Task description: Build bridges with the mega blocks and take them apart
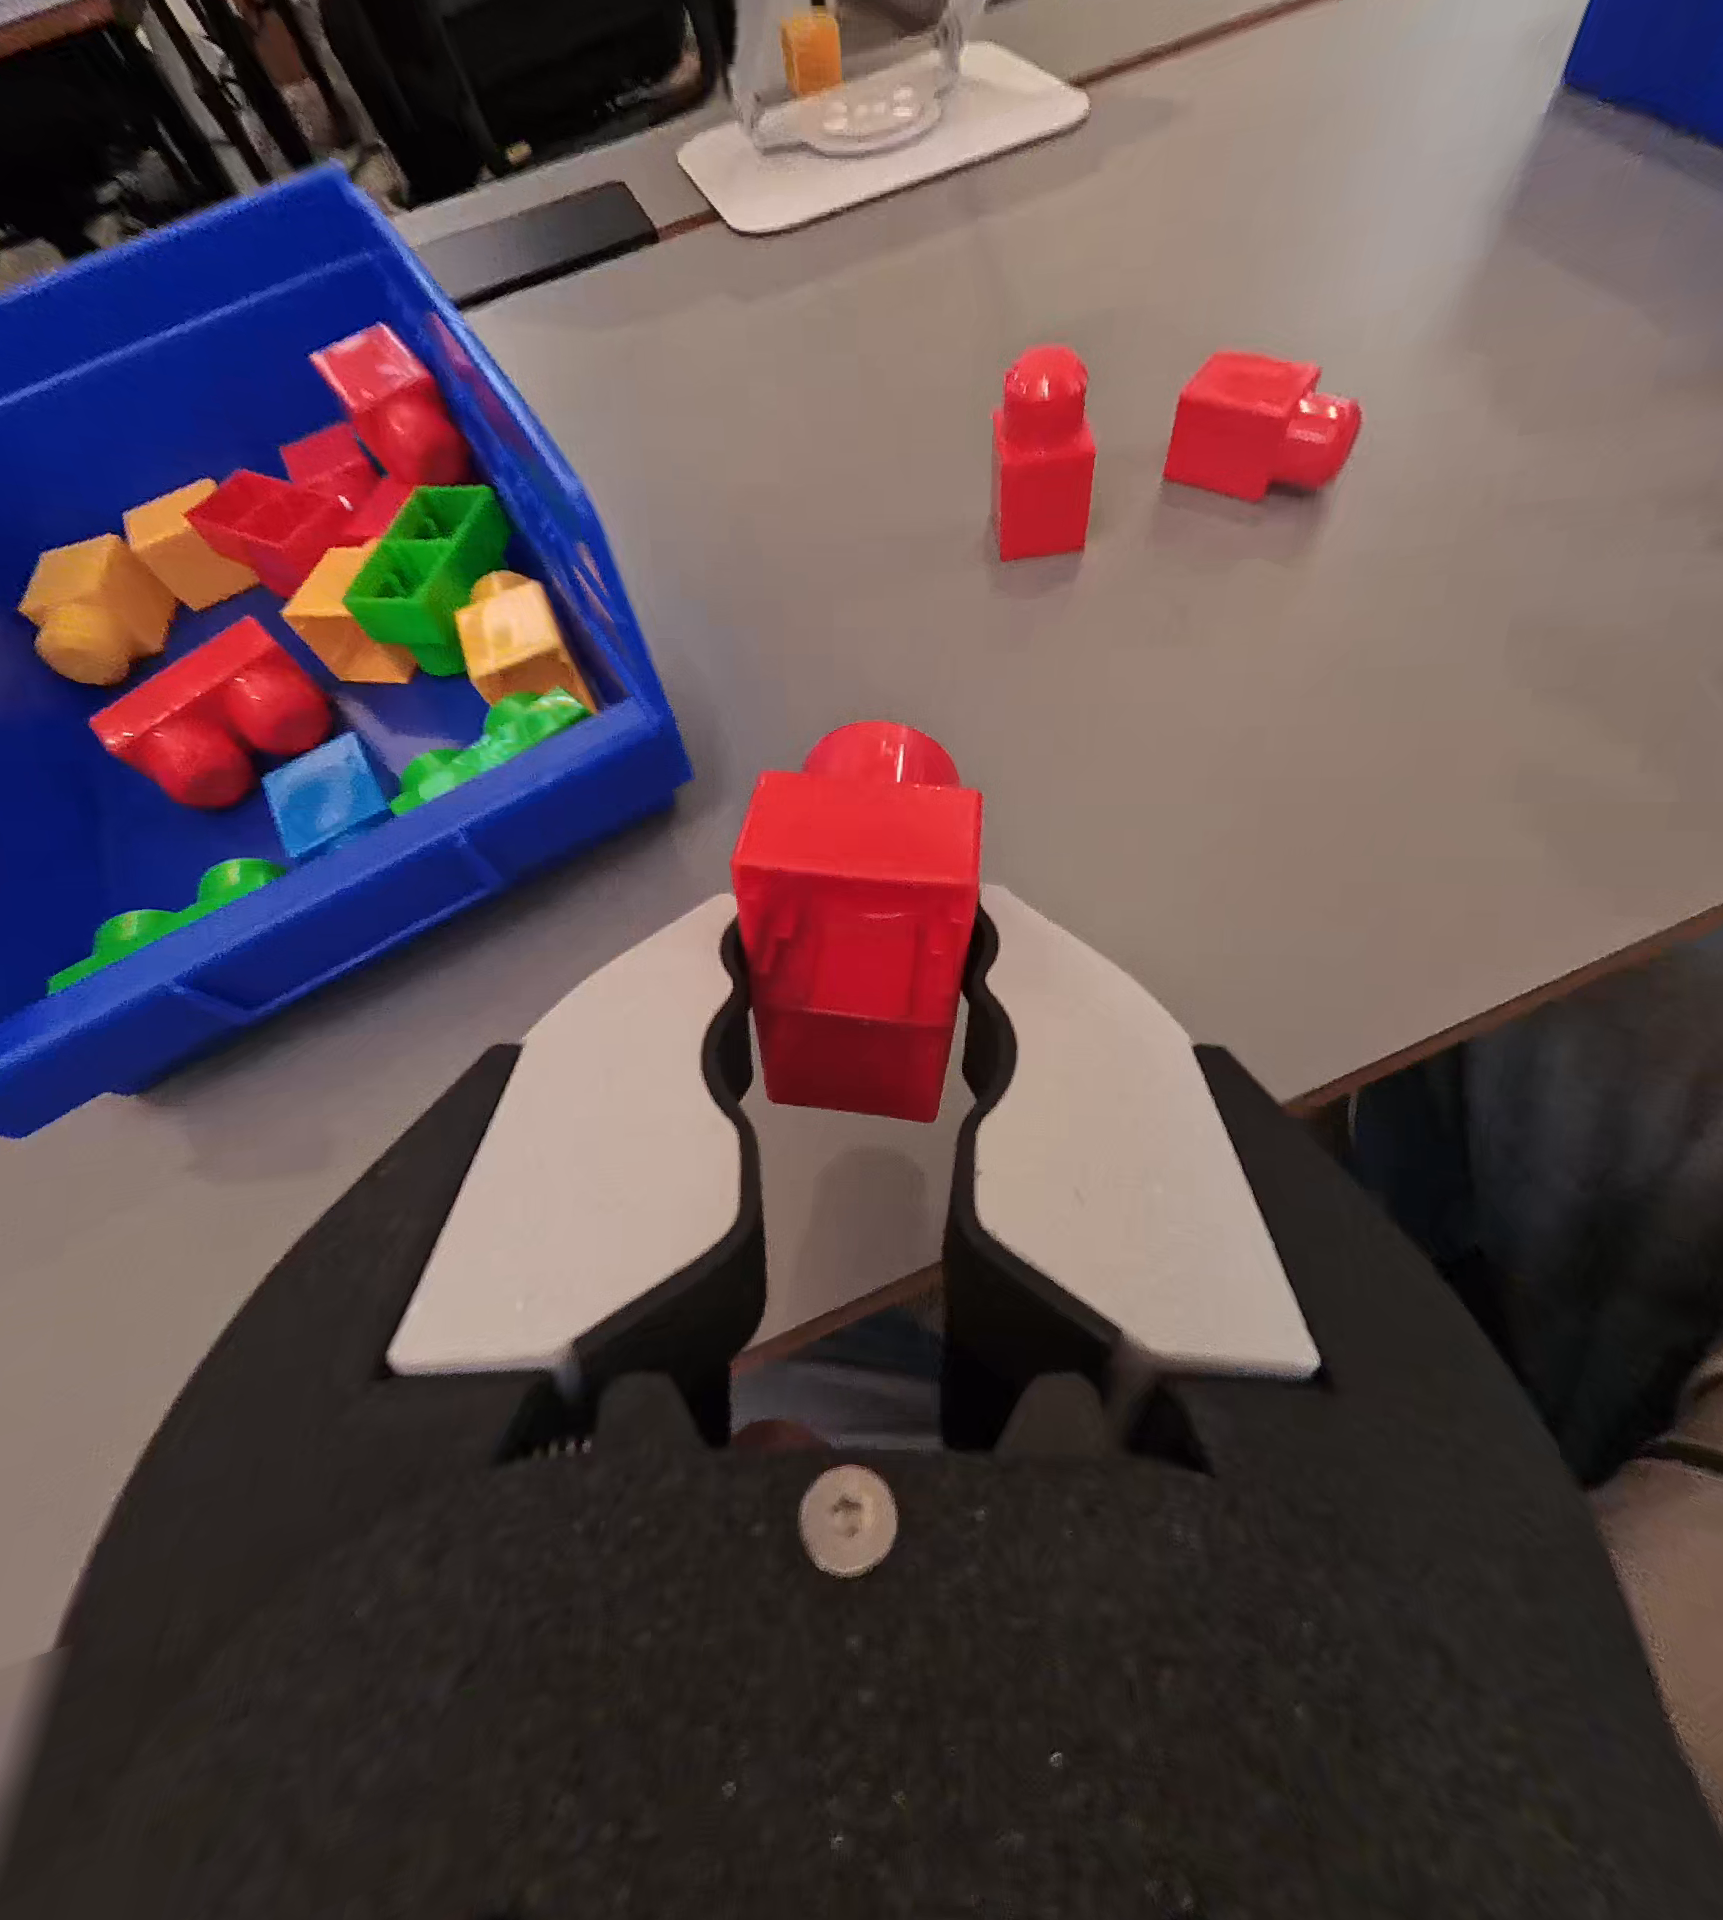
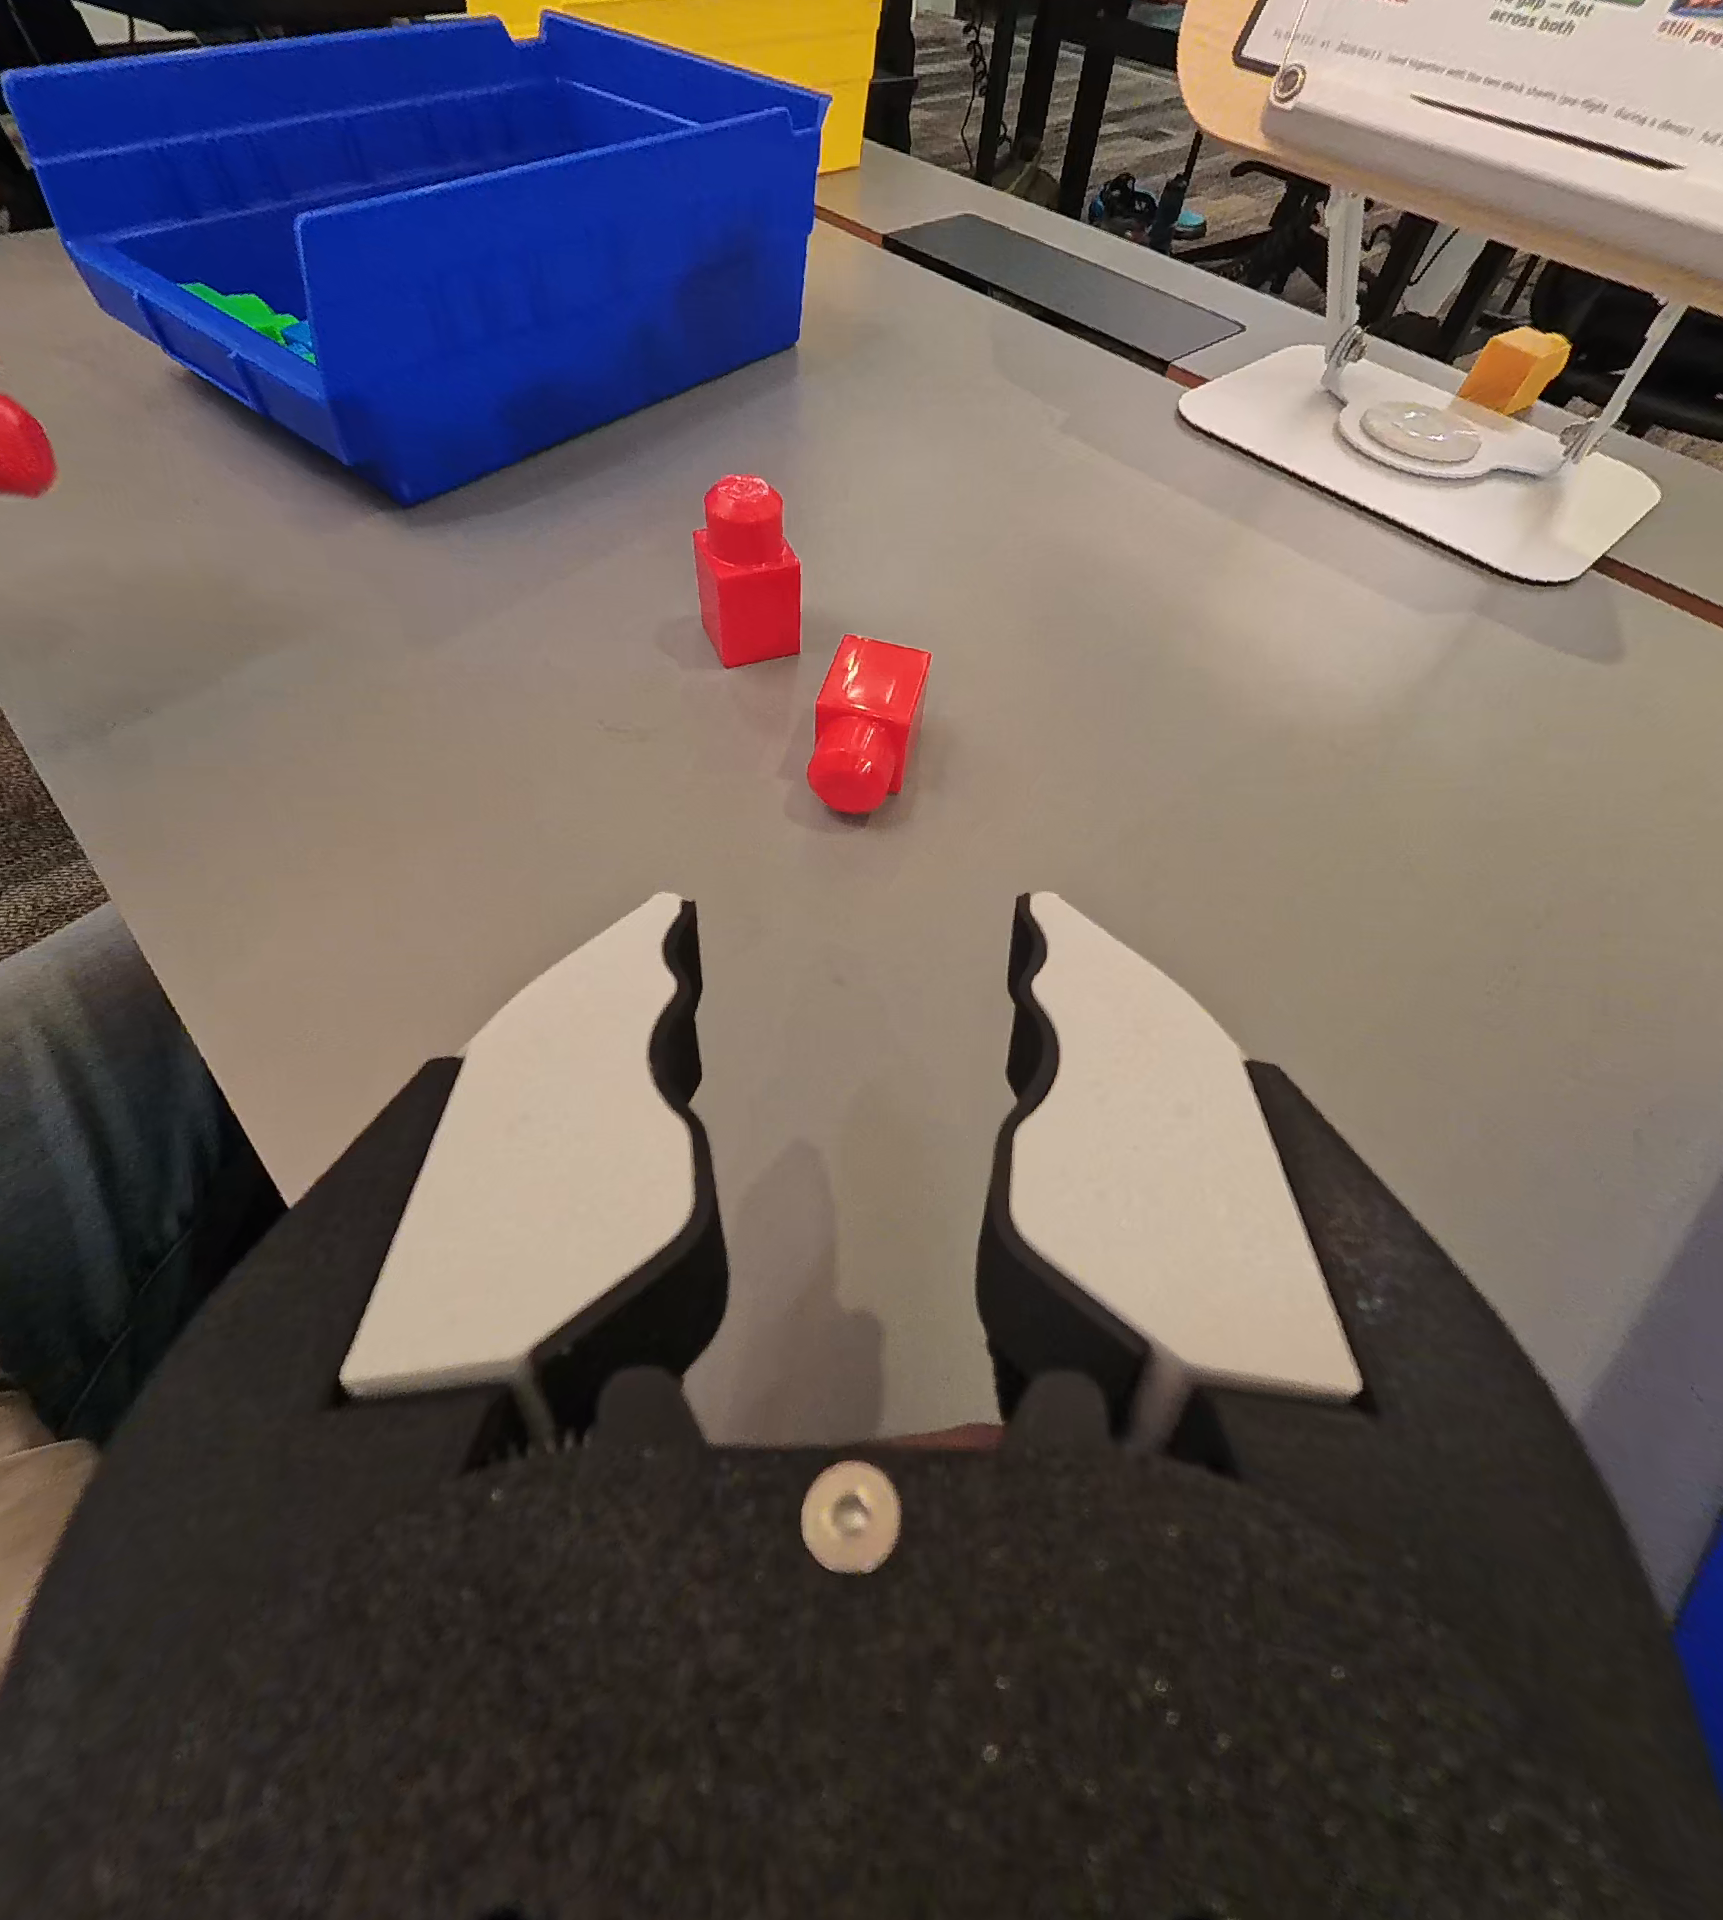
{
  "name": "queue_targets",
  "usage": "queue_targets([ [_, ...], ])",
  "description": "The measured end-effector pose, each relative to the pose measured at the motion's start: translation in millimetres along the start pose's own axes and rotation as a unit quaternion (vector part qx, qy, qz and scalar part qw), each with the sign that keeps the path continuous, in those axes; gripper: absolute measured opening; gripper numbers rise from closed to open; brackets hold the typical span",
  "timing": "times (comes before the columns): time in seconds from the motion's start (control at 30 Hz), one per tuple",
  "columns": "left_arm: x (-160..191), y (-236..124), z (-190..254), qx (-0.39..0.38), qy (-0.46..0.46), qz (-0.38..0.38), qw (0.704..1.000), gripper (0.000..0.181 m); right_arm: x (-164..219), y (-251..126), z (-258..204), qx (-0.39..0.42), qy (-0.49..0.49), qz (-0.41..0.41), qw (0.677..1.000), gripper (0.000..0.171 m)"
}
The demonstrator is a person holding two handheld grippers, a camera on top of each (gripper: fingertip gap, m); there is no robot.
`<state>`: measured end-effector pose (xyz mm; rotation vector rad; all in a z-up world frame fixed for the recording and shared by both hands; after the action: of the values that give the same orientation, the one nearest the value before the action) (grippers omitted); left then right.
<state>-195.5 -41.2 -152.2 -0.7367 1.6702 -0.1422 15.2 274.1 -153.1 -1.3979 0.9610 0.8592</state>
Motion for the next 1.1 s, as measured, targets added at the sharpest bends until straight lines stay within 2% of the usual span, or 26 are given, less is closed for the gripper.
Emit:
queue_targets([
  [0.17,-7,9,6,0.023,0.008,-0.004,1.000,0.037,1,0,1,0.001,0.001,-0.003,1.000,0.057],
  [0.33,-51,38,2,0.062,0.080,-0.034,0.994,0.037,1,0,1,0.002,0.000,-0.004,1.000,0.057],
  [0.37,-64,47,3,0.090,0.096,-0.044,0.990,0.037,1,0,1,0.001,0.000,-0.004,1.000,0.057],
  [0.53,-130,107,-5,0.125,0.178,-0.081,0.973,0.037,1,-2,4,0.004,0.002,-0.003,1.000,0.057],
  [0.63,-154,152,-3,0.179,0.222,-0.132,0.949,0.037,0,-4,5,0.006,0.002,-0.002,1.000,0.057],
  [0.7,-166,181,1,0.187,0.264,-0.163,0.932,0.037,-1,-5,6,0.006,0.002,0.000,1.000,0.057],
  [0.87,-174,247,31,0.274,0.306,-0.204,0.888,0.037,-1,-6,7,0.006,0.004,-0.001,1.000,0.057],
  [1.0,-170,288,46,0.293,0.331,-0.249,0.862,0.037,0,-6,7,0.007,0.002,-0.003,1.000,0.057],
  [1.1,-168,306,54,0.316,0.330,-0.272,0.847,0.037,-1,-7,8,0.010,0.001,-0.003,1.000,0.057],
])
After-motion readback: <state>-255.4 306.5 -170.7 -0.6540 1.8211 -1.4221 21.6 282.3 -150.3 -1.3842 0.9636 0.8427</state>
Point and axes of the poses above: each gripper's, where its closed fingertips meet, y out along the fingers, x out of its underside, z = x × y across the jaws, the point moved 8 cm from there along -y, back along the fingers, and after that the axes turned 7 degrees about y, right-handed, at the moved point
